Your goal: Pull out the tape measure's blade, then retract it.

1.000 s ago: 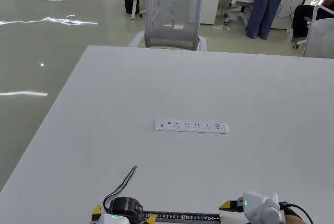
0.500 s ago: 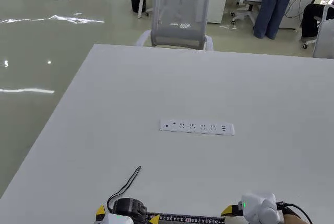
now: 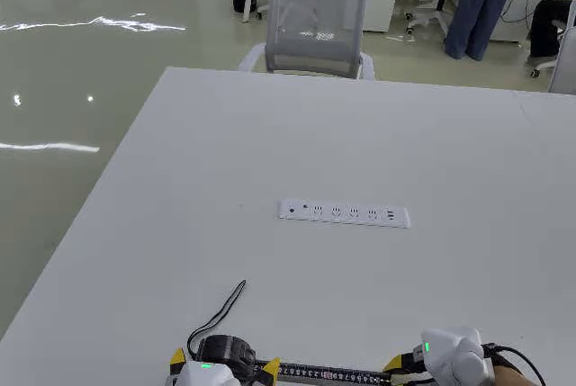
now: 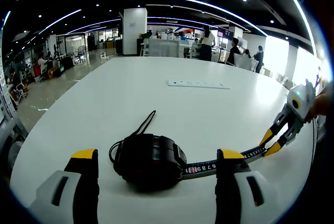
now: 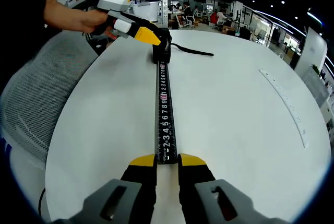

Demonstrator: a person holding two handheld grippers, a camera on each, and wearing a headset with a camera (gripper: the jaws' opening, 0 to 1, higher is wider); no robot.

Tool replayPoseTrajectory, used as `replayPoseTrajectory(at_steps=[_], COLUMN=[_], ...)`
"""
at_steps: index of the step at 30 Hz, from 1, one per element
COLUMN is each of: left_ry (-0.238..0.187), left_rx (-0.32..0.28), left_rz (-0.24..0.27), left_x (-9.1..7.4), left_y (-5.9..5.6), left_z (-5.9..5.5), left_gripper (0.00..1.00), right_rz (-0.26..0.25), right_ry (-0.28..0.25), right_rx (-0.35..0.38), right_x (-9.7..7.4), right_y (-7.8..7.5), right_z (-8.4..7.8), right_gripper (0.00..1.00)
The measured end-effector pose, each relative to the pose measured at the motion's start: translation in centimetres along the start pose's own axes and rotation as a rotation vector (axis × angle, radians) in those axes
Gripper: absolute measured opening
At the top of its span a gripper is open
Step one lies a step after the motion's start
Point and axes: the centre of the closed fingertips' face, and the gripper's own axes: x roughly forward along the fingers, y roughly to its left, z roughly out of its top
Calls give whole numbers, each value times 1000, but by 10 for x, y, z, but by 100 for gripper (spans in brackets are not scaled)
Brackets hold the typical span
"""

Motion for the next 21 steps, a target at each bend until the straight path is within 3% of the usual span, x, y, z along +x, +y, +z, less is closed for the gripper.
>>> replayPoseTrajectory(at_steps=[4,13,21], left_ry=[-5,32,43], left_rx=[-37,-75,-92], left_rz=[22,49,50], left_x=[1,12,18], left_y=[4,11,16], left_z=[-3,-11,-10], left_gripper=[90,84,71], right_rz=[0,0,-4], right_ry=[6,12,11], right_rx=[-3,-1,-1], right_x=[0,0,0], right_y=[0,-1,-1], right_z=[1,1,0], right_gripper=[14,14,14])
